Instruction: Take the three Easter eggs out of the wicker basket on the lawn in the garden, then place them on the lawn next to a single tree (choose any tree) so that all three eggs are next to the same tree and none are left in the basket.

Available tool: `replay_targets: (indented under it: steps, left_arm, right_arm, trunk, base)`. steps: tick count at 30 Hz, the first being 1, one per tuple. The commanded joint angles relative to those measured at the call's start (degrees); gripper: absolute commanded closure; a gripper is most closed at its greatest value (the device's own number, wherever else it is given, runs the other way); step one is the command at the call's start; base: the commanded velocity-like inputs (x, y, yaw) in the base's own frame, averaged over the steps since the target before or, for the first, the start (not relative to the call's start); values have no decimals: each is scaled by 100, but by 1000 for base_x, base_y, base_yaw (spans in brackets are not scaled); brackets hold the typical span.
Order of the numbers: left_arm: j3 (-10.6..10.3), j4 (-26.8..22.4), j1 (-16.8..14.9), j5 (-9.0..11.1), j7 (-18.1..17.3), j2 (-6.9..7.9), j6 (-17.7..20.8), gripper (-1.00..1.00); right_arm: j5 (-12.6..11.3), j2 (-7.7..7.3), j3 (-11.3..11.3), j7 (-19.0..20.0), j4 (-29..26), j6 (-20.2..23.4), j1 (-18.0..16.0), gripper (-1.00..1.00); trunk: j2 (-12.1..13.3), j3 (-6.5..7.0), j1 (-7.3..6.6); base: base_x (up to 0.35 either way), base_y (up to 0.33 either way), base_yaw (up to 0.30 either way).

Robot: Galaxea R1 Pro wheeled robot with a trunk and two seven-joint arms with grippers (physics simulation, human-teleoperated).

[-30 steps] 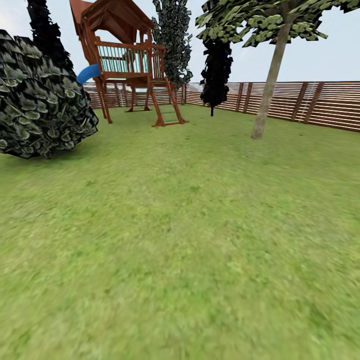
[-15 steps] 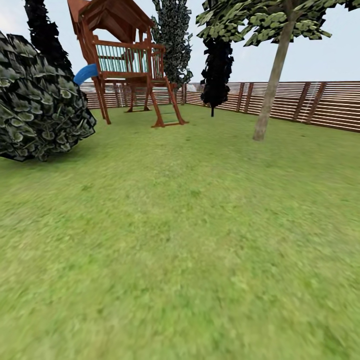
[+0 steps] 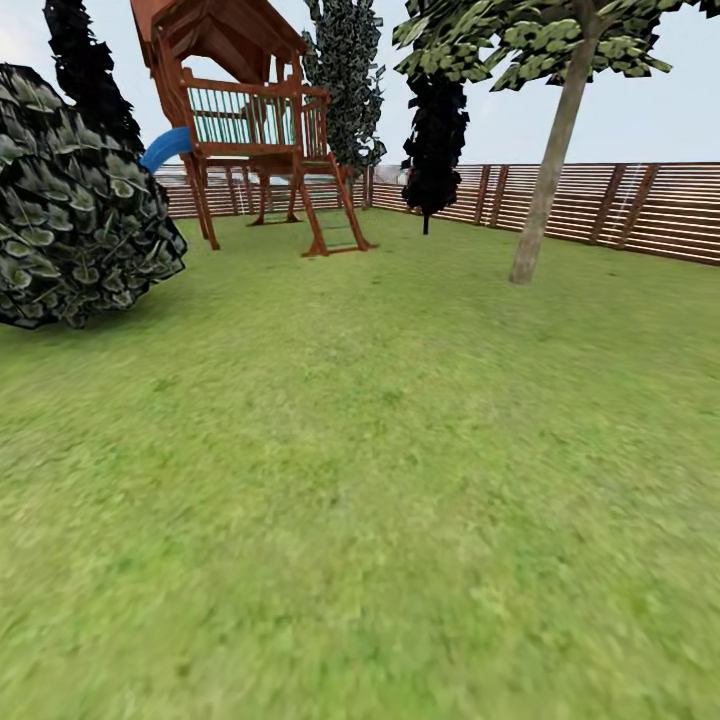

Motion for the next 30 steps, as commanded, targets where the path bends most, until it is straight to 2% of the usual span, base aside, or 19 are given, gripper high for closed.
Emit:
replay_targets:
  steps: [1,30]
  left_arm:
    - [32,2,-4,40,-4,-2,-13,-100]
    - [30,2,-2,32,-6,-2,-13,-100]
  right_arm:
    - [6,1,25,-2,4,-16,-3,-100]
    - [30,19,17,-2,-4,-16,-3,-100]
  trunk:
    - [-2,-5,3]
    - [-2,-5,3]
  base:
    - [338,0,0]
    - [339,0,0]
